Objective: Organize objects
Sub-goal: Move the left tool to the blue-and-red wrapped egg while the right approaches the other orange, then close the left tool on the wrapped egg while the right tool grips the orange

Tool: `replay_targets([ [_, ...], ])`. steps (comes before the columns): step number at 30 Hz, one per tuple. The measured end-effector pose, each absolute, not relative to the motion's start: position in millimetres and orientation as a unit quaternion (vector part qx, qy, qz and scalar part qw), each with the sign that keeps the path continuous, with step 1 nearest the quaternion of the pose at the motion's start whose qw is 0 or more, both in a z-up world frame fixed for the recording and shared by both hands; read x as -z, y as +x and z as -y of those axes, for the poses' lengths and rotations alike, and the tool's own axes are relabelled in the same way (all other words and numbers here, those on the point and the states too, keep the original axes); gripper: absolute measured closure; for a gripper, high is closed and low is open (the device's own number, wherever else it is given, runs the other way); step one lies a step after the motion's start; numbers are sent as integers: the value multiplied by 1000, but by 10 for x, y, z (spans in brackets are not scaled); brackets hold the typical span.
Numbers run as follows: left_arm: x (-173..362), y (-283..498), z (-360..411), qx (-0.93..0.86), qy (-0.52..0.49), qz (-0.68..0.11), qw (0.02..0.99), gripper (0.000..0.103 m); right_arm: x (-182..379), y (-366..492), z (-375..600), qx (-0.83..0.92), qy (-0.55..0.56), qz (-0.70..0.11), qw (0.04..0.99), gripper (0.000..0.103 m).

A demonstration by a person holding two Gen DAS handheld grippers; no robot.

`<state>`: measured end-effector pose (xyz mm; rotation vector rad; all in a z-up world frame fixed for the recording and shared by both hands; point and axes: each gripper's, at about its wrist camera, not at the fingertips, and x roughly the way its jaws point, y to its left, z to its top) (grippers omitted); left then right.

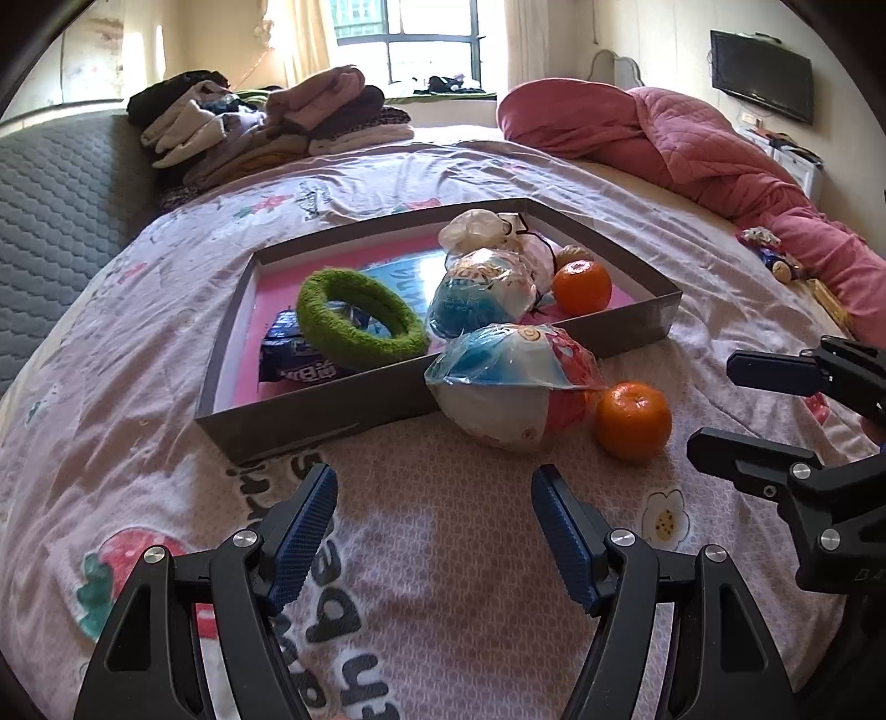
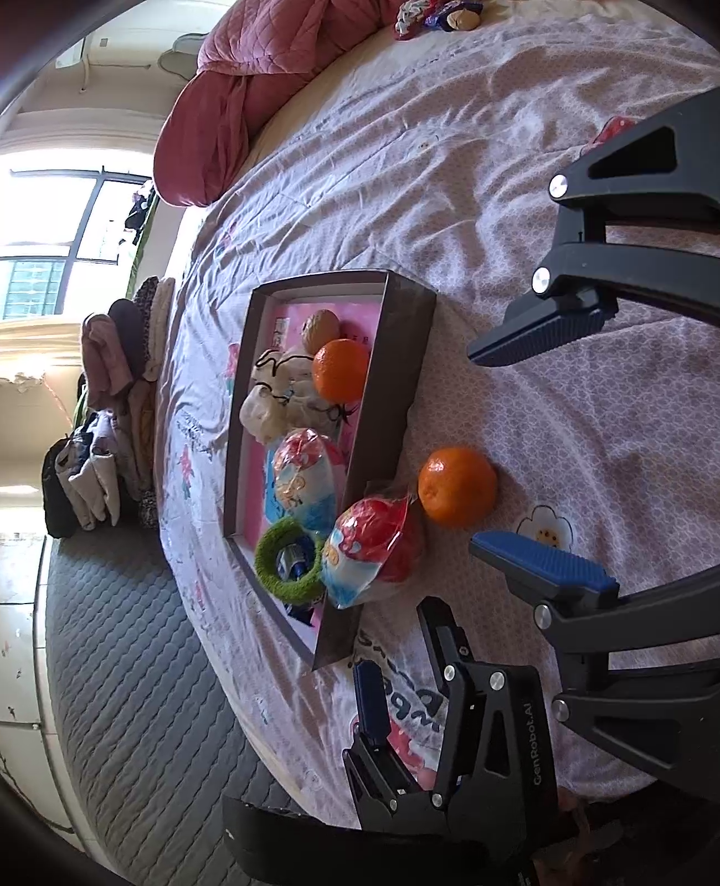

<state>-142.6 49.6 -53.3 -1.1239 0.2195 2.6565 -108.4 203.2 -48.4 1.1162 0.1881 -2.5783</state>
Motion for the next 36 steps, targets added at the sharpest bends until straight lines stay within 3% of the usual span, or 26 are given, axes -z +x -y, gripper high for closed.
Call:
replay_targets([
  [27, 625, -1716, -700, -897, -379, -121, 193, 24, 679, -1509, -1949, 858, 450, -57, 242, 42],
  [36, 642, -1769, -756, -896, -373, -134, 201, 24, 689, -1630, -1931, 843, 459, -44, 277, 63],
])
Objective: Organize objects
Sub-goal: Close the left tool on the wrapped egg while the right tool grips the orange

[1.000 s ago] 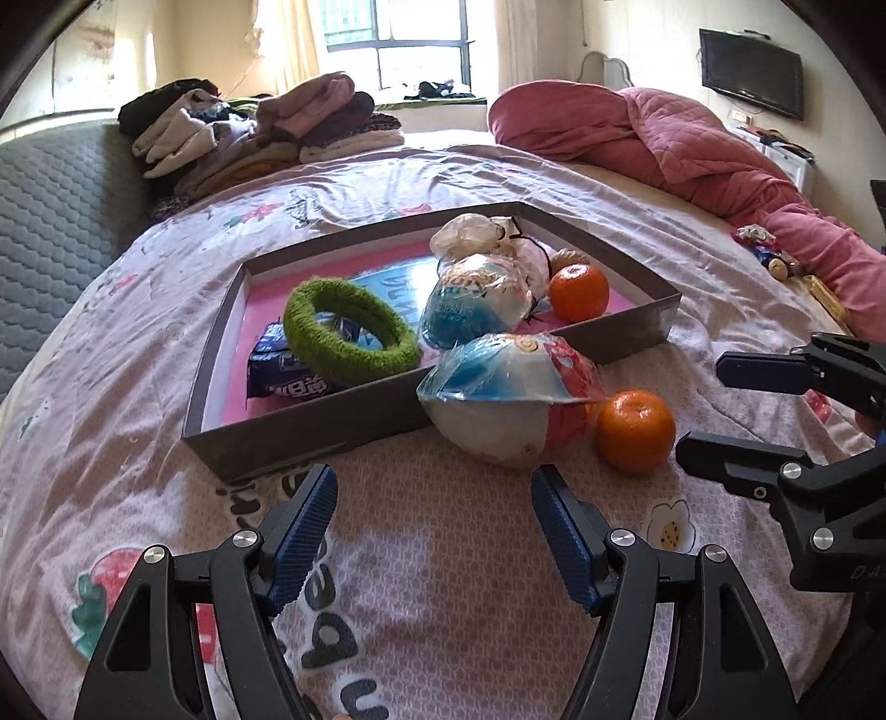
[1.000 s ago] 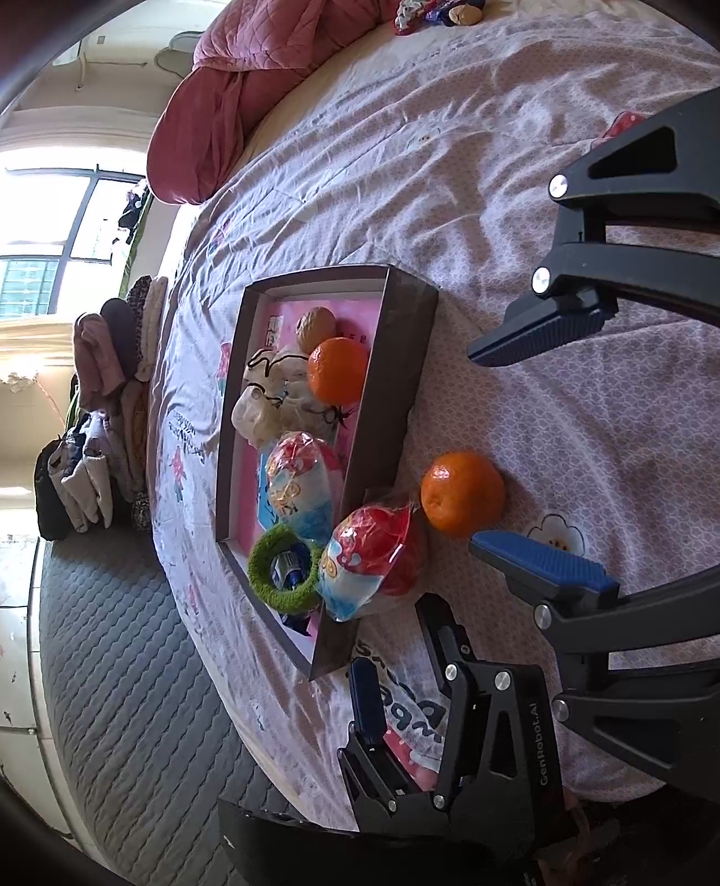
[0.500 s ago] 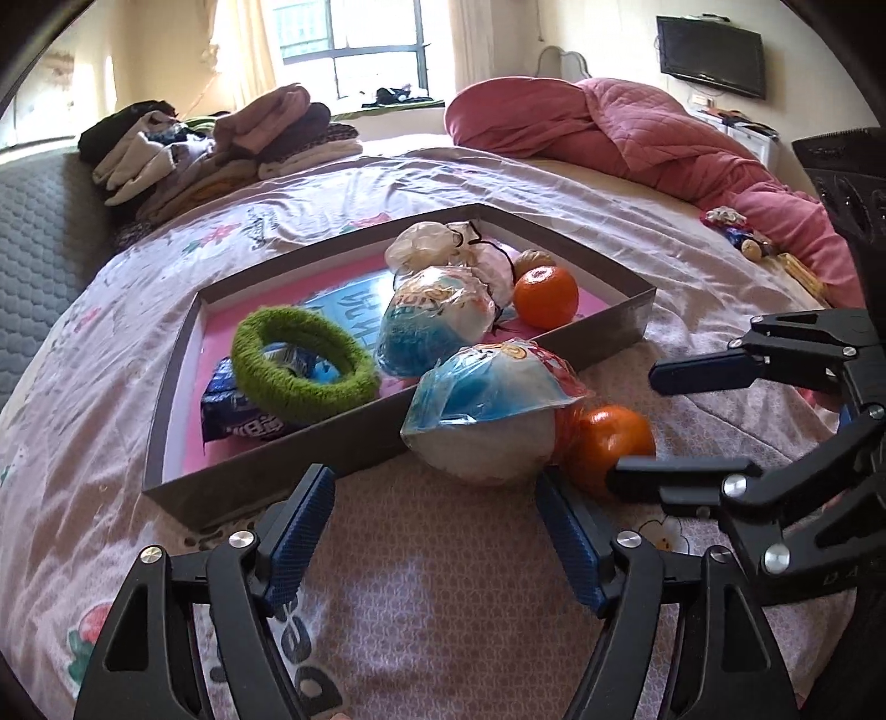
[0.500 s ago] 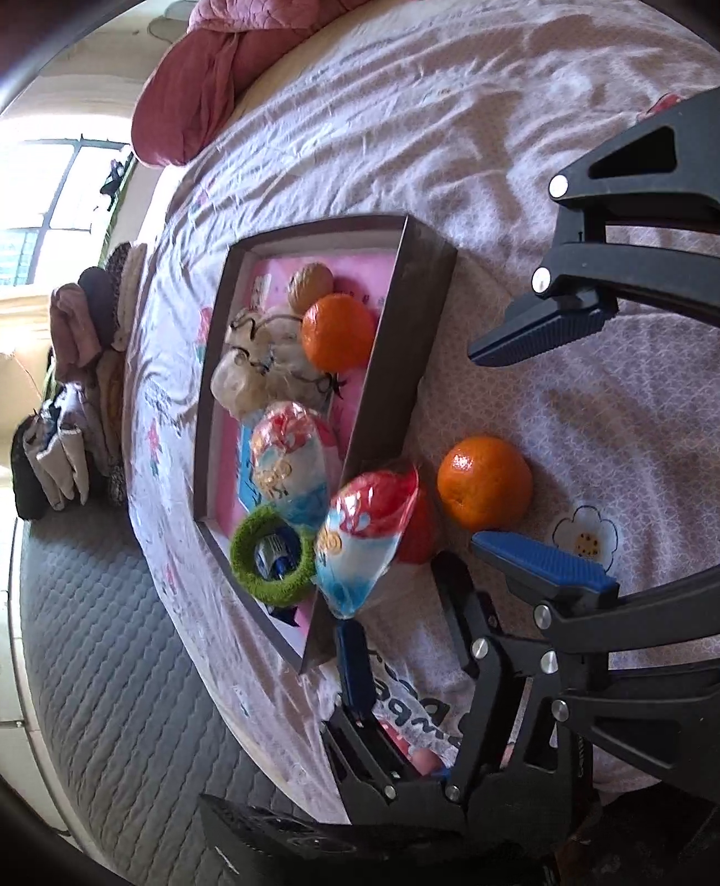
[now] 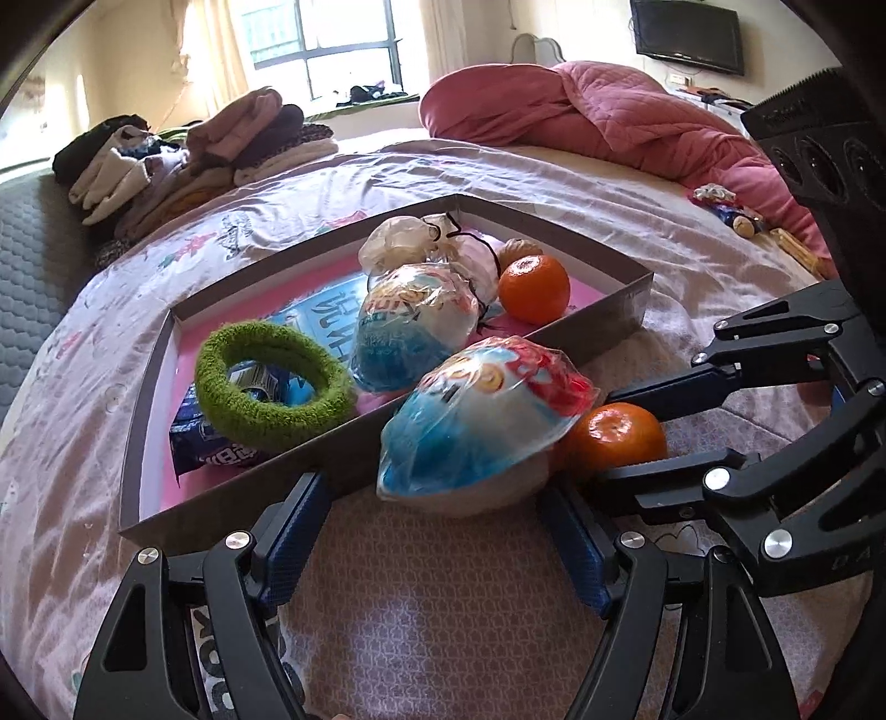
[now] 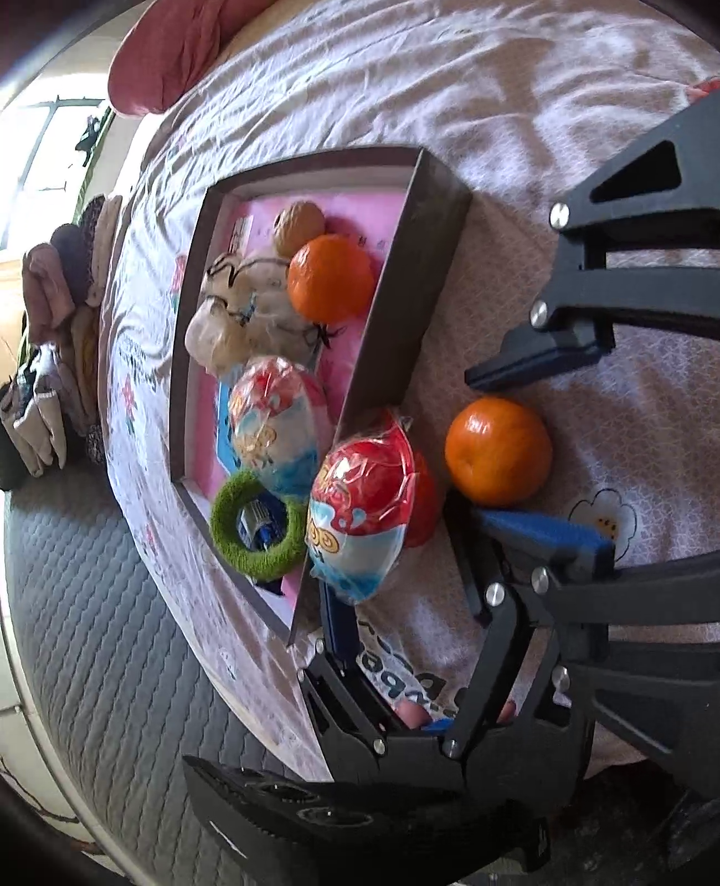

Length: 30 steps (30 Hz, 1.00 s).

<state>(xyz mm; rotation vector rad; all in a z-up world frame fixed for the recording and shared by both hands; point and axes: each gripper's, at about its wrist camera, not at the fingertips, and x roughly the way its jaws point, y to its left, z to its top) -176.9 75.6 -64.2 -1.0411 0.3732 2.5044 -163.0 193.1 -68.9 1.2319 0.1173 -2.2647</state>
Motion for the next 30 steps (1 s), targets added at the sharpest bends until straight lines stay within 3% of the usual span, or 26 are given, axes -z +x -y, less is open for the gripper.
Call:
replay_targets([
  [8, 560, -1749, -729, -902, -361, -105, 210, 27, 603, -1577, -1967, 849, 451, -67, 267, 64],
  [14, 452, -1723, -722, -912, -340, -96, 206, 49, 531, -1591, -2042, 858, 440, -58, 257, 64],
  [30, 319, -1722, -622, -921, -329, -84, 192, 50, 360, -1590, -2096, 872, 415, -45, 254, 64],
])
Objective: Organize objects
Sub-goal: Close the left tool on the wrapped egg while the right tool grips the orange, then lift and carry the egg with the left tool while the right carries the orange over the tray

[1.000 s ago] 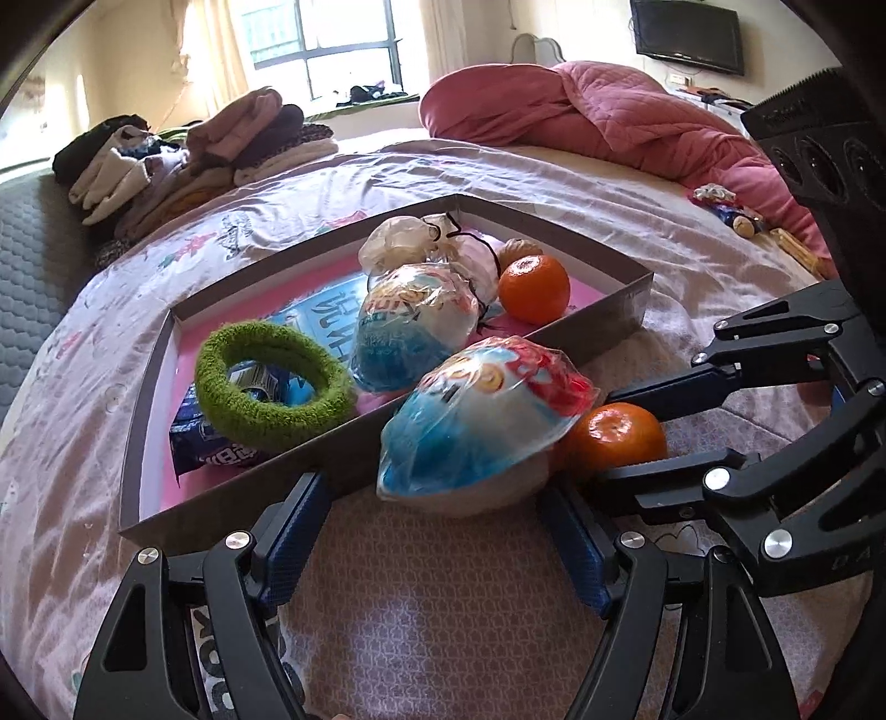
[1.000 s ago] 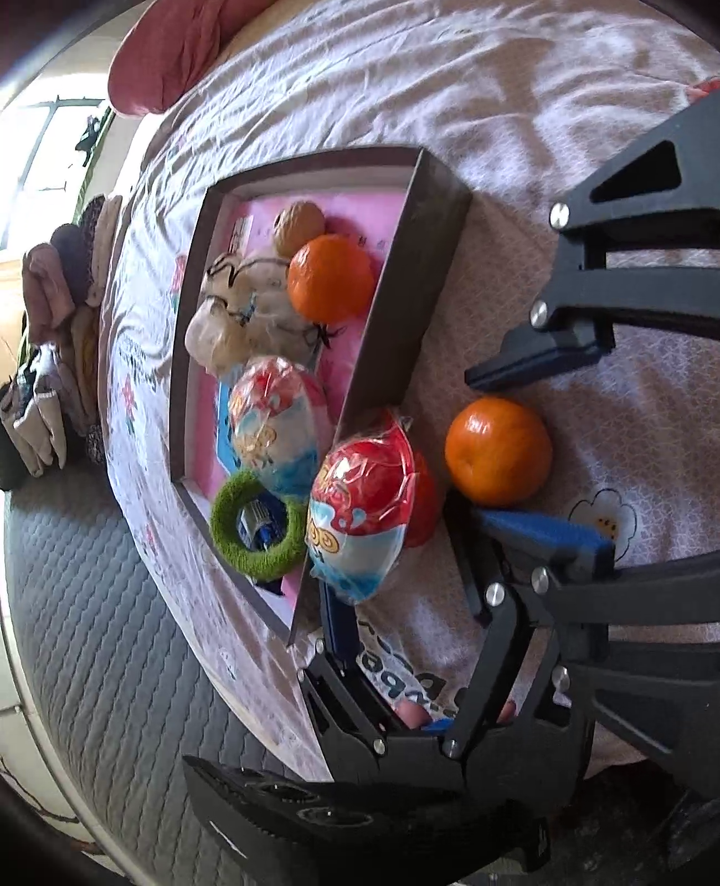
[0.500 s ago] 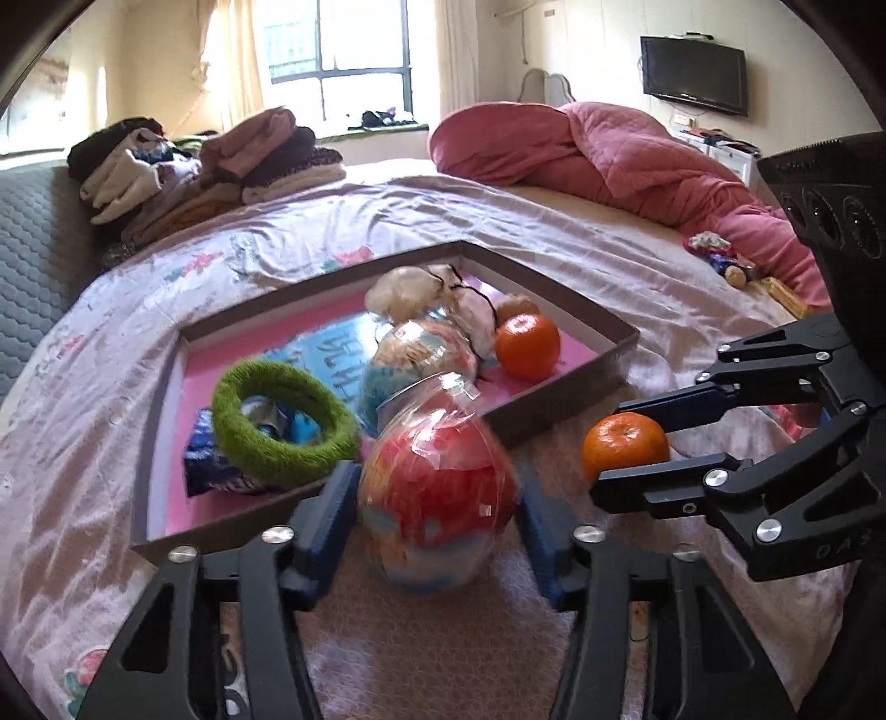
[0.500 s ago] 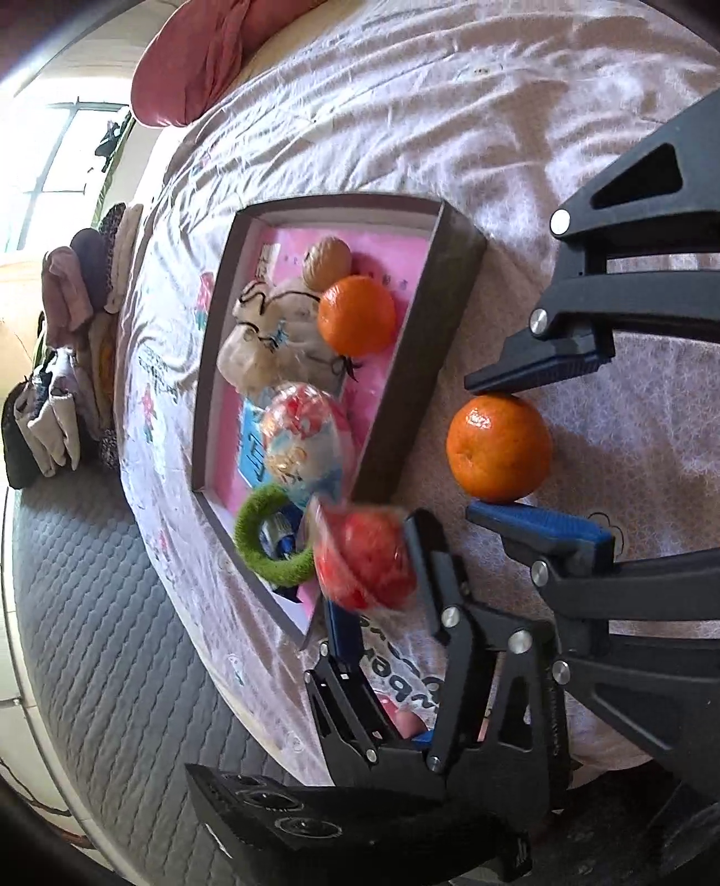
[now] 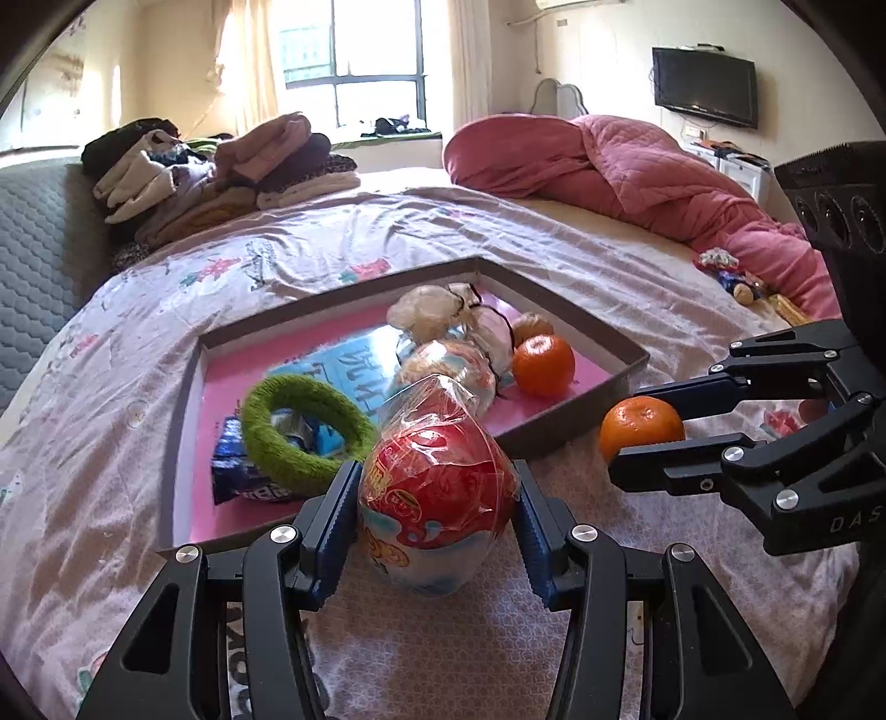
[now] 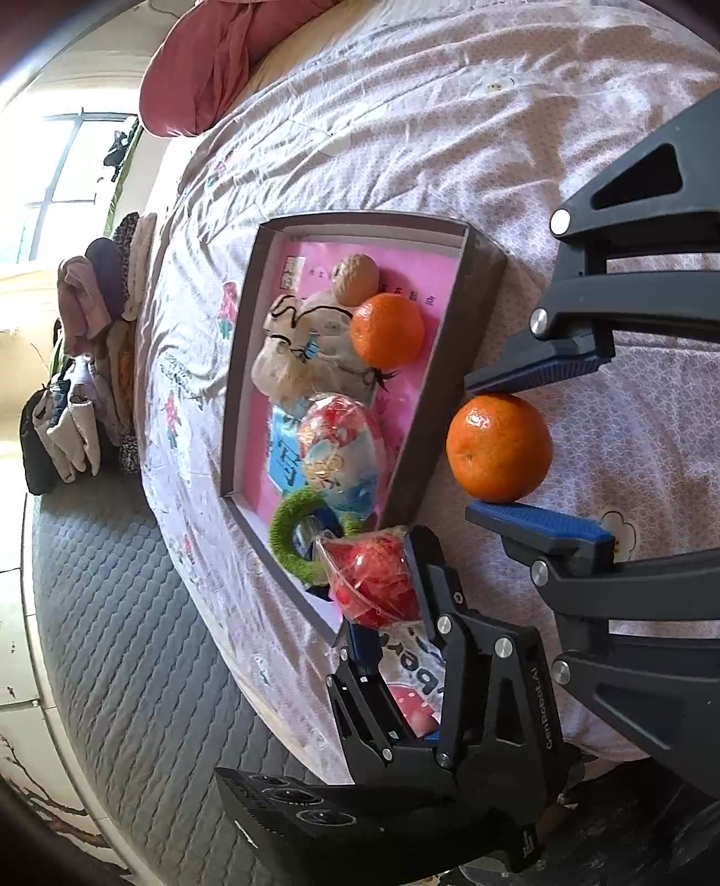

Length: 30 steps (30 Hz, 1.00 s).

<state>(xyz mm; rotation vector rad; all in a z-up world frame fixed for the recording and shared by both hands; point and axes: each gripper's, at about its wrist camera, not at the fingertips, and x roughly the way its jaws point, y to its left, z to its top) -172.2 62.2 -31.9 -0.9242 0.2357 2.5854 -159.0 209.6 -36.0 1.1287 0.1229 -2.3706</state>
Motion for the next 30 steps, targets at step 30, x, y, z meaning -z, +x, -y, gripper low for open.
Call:
replay_targets([
  [30, -227, -1896, -447, -945, -300, -51, 122, 50, -251, -1905, -2057, 912, 341, -27, 227, 64],
])
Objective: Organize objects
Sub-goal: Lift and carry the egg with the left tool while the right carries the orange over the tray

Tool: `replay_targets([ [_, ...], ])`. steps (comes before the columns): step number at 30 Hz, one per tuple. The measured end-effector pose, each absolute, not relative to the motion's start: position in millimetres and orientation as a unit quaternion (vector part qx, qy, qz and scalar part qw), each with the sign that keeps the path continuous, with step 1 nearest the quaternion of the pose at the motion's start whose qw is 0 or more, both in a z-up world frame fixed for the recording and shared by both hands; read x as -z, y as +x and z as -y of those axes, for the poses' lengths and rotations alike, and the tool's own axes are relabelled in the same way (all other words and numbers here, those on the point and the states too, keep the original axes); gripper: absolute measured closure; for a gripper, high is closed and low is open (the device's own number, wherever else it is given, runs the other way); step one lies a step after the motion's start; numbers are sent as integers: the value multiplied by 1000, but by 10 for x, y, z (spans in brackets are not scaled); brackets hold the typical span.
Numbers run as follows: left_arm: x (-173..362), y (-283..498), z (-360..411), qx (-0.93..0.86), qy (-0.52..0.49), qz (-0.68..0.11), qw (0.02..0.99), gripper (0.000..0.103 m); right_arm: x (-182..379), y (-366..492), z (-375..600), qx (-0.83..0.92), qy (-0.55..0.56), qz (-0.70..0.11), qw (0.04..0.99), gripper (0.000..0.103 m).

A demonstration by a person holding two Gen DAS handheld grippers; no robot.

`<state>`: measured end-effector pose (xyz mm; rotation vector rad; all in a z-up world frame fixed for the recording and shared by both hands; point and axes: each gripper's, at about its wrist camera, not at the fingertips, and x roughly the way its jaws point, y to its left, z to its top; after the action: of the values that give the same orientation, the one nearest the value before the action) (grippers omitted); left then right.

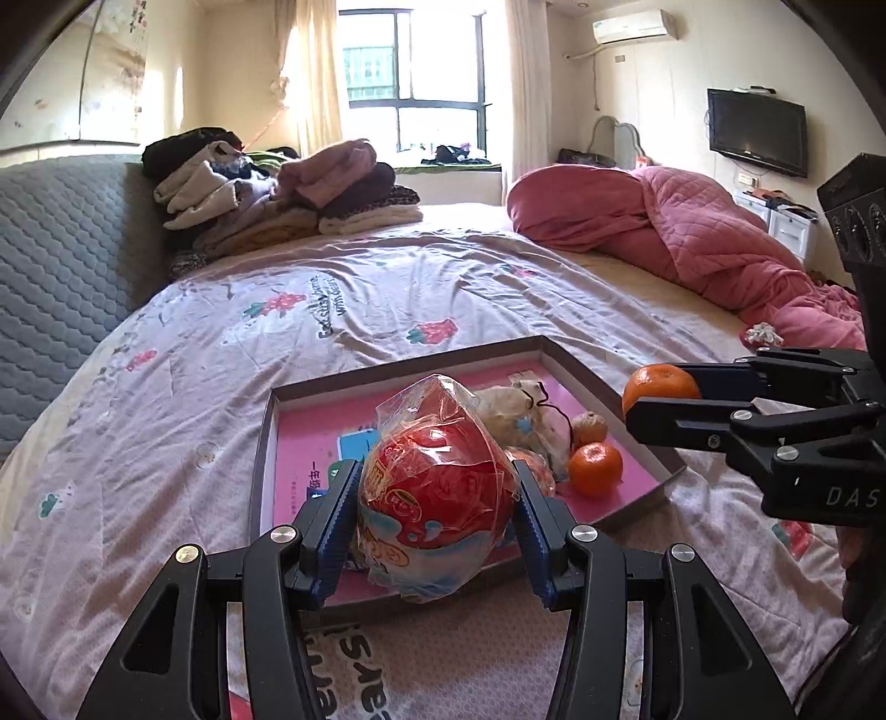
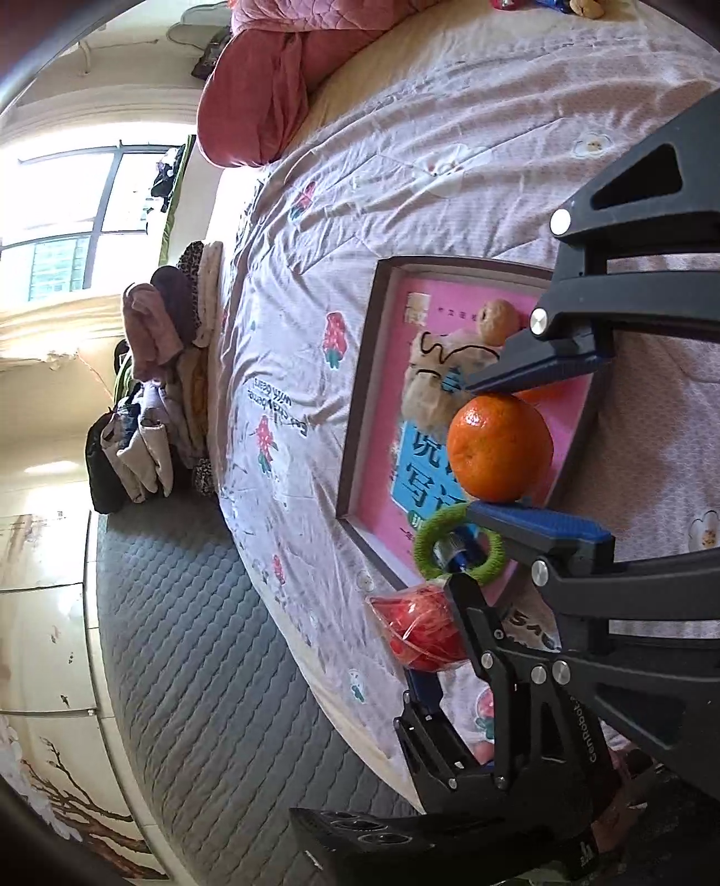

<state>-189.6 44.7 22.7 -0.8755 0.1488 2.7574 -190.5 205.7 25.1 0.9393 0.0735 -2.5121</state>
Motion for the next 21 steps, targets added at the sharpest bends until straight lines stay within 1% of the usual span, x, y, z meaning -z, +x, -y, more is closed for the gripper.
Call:
replay_targets([
  [21, -253, -2370, -177, -945, -314, -38, 83, 49, -344, -2238, -2119, 920, 326, -21, 218, 64],
])
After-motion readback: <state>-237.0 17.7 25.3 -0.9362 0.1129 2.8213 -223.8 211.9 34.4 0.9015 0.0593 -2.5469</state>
